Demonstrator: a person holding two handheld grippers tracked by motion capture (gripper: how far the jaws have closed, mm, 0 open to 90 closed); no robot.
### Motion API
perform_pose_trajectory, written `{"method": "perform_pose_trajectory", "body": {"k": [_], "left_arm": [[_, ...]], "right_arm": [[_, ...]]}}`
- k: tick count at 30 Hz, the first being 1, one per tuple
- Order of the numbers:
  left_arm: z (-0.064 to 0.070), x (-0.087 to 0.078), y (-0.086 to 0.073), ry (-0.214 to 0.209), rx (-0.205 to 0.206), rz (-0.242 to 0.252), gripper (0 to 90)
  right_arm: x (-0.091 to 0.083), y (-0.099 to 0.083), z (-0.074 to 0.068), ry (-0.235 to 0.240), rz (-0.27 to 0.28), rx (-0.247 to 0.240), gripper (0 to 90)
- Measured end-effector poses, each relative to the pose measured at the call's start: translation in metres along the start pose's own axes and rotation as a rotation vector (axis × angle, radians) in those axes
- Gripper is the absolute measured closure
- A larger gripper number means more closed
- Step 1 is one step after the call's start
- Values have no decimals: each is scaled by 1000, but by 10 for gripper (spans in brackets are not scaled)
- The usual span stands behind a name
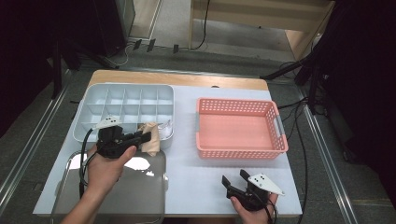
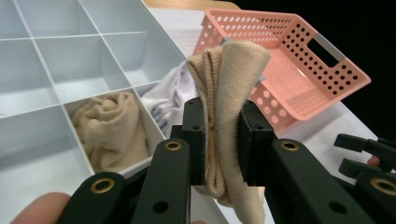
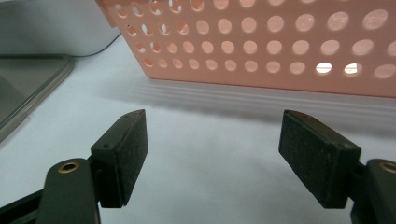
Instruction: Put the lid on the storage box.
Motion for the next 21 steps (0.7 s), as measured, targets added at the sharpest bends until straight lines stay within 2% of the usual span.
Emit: {"method": "perform_pose_trajectory", "body": {"k": [5,12,16,21], "left_arm": [[-12,-4,3,26,-7,4,765],[-26,-7,8,33,-33,22,765],[-35,-7,11,46,-53,32,764],[-46,-12,16,89,-53,43,765]], "right_arm": [[0,0,-1,-1,-4,-10,235],[1,0,-1,-6,-7,-20,225],[0,0,0,-5,-6,-8,224],[1,0,0,-8,-7,-9,224]]}}
Point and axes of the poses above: each handheld gripper's, and its own axes: x roughly forward along the jaws, y roughly out of its top, z roughly to its right, the point moved 5 cm from there along x, roughly forward along the jaws, and after that the axes turned 6 degrees about x, right-handed, at the moved point
